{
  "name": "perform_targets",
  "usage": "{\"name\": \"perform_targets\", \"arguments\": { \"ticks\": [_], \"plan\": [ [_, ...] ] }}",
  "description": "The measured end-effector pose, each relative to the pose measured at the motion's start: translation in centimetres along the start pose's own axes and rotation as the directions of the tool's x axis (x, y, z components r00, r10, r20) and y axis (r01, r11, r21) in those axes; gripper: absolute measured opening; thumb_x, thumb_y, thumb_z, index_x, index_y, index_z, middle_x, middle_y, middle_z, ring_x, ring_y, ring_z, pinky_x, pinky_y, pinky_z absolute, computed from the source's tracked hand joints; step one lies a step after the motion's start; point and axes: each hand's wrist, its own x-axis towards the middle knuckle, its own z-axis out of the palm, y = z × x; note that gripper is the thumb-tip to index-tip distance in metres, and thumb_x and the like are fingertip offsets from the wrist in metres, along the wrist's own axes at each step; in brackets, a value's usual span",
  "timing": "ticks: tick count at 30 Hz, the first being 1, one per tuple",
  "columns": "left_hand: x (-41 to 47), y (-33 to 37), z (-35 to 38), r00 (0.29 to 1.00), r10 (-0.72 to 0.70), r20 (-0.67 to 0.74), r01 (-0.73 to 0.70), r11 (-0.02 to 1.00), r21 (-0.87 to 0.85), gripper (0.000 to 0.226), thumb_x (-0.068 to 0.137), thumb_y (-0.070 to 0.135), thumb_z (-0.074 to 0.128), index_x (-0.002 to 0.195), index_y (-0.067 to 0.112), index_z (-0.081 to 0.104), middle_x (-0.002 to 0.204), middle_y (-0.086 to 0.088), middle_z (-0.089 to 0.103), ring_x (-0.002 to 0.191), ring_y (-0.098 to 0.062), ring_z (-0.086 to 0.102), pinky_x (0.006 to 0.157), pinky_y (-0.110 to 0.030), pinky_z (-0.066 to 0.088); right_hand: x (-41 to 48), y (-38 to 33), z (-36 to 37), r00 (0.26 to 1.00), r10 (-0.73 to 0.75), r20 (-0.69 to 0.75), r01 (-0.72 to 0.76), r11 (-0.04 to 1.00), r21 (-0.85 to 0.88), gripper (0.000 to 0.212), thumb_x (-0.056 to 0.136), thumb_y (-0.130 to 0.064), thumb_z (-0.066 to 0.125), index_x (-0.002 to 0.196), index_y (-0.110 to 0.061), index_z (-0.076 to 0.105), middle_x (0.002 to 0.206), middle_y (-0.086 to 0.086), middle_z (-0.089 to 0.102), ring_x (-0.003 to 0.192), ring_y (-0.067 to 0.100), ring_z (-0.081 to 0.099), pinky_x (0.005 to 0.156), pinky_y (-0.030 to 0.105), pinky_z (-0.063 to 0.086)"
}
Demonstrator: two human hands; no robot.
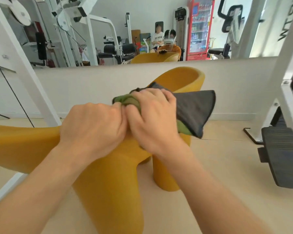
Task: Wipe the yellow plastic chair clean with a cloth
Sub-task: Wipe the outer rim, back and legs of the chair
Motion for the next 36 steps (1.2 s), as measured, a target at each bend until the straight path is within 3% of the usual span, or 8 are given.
{"name": "perform_targets", "arguments": {
  "ticks": [6, 13, 16, 19, 24, 28, 32, 36],
  "plan": [
    [-1.4, -2.5, -0.6, 0.999, 0.037, -0.033, -0.038, 0.999, -0.027, 0.045, 0.098, 0.036, 0.023, 0.057, 0.022, 0.037, 0.039, 0.007, 0.039, 0.033, -0.019, 0.030, 0.042, -0.018, 0.020, 0.1, 1.1, -1.1, 0.951, -0.275, 0.145, 0.287, 0.955, -0.074, 0.032, 0.091, -0.045, 0.034, 0.102, -0.032, 0.061, 0.092, -0.015, 0.063, 0.095, 0.015, 0.055, 0.096, 0.042, 0.034],
    [-1.3, -3.1, -0.4, 0.993, 0.107, -0.057, -0.112, 0.989, -0.094, 0.048, 0.099, 0.038, 0.022, 0.055, 0.025, 0.035, 0.037, 0.010, 0.030, 0.031, -0.007, 0.031, 0.036, -0.022, 0.033, 6.4, 13.5, -4.0, 0.969, 0.184, 0.167, -0.177, 0.983, -0.057, 0.029, 0.091, -0.039, 0.040, 0.078, -0.019, 0.057, 0.078, -0.002, 0.055, 0.084, 0.027, 0.054, 0.074, 0.040, 0.043],
    [-1.5, -3.8, -0.2, 0.989, 0.118, -0.087, -0.127, 0.987, -0.099, 0.050, 0.100, 0.039, 0.021, 0.054, 0.024, 0.036, 0.036, 0.010, 0.030, 0.029, -0.007, 0.030, 0.035, -0.020, 0.029, 8.6, 14.5, -3.9, 0.945, 0.255, 0.206, -0.228, 0.963, -0.147, 0.035, 0.092, -0.033, 0.045, 0.079, -0.006, 0.064, 0.074, 0.010, 0.058, 0.075, 0.029, 0.054, 0.064, 0.037, 0.041],
    [-2.3, -6.0, 0.0, 0.986, 0.068, -0.154, -0.084, 0.991, -0.100, 0.051, 0.100, 0.039, 0.022, 0.052, 0.023, 0.034, 0.036, 0.010, 0.028, 0.028, -0.012, 0.033, 0.037, -0.018, 0.028, 7.9, 12.7, -3.8, 0.958, 0.171, 0.229, -0.137, 0.978, -0.159, 0.040, 0.092, -0.031, 0.045, 0.071, 0.001, 0.058, 0.065, 0.013, 0.051, 0.064, 0.025, 0.046, 0.057, 0.039, 0.038],
    [-3.4, -11.3, 1.9, 0.944, -0.223, -0.243, 0.168, 0.959, -0.229, 0.059, 0.097, 0.040, 0.028, 0.054, 0.007, 0.050, 0.040, -0.007, 0.040, 0.041, -0.032, 0.044, 0.044, -0.044, 0.044, 3.5, 7.7, -4.8, 0.986, -0.037, 0.165, 0.090, 0.942, -0.324, 0.041, 0.085, -0.041, 0.039, 0.059, -0.010, 0.044, 0.056, 0.007, 0.048, 0.060, 0.025, 0.043, 0.051, 0.035, 0.031],
    [-1.7, -12.6, 4.2, 0.923, -0.297, -0.244, 0.186, 0.901, -0.391, 0.067, 0.098, 0.046, 0.028, 0.058, -0.001, 0.053, 0.047, -0.017, 0.047, 0.048, -0.039, 0.047, 0.049, -0.051, 0.044, 0.4, 6.8, -6.0, 0.990, -0.141, 0.021, 0.136, 0.896, -0.422, 0.037, 0.086, -0.045, 0.037, 0.063, -0.018, 0.048, 0.062, -0.003, 0.051, 0.070, 0.023, 0.047, 0.066, 0.033, 0.030],
    [0.3, -10.3, 5.6, 0.908, -0.383, -0.169, 0.260, 0.834, -0.487, 0.064, 0.097, 0.055, 0.025, 0.060, 0.008, 0.047, 0.050, -0.017, 0.042, 0.053, -0.040, 0.046, 0.054, -0.054, 0.045, -3.1, 12.0, -5.3, 0.965, -0.169, -0.201, 0.078, 0.914, -0.397, 0.038, 0.092, -0.039, 0.047, 0.120, -0.018, 0.061, 0.120, 0.006, 0.061, 0.120, 0.032, 0.045, 0.100, 0.046, 0.033],
    [0.4, -4.8, 4.1, 0.929, -0.307, -0.205, 0.196, 0.880, -0.432, 0.059, 0.100, 0.050, 0.020, 0.055, 0.015, 0.038, 0.046, -0.011, 0.036, 0.045, -0.035, 0.042, 0.046, -0.042, 0.040, -7.0, 16.6, -1.8, 0.889, 0.312, -0.334, -0.339, 0.940, -0.023, 0.060, 0.100, -0.034, 0.041, 0.153, -0.026, 0.016, 0.160, 0.013, 0.017, 0.148, 0.033, 0.012, 0.121, 0.047, 0.009]
  ]
}}
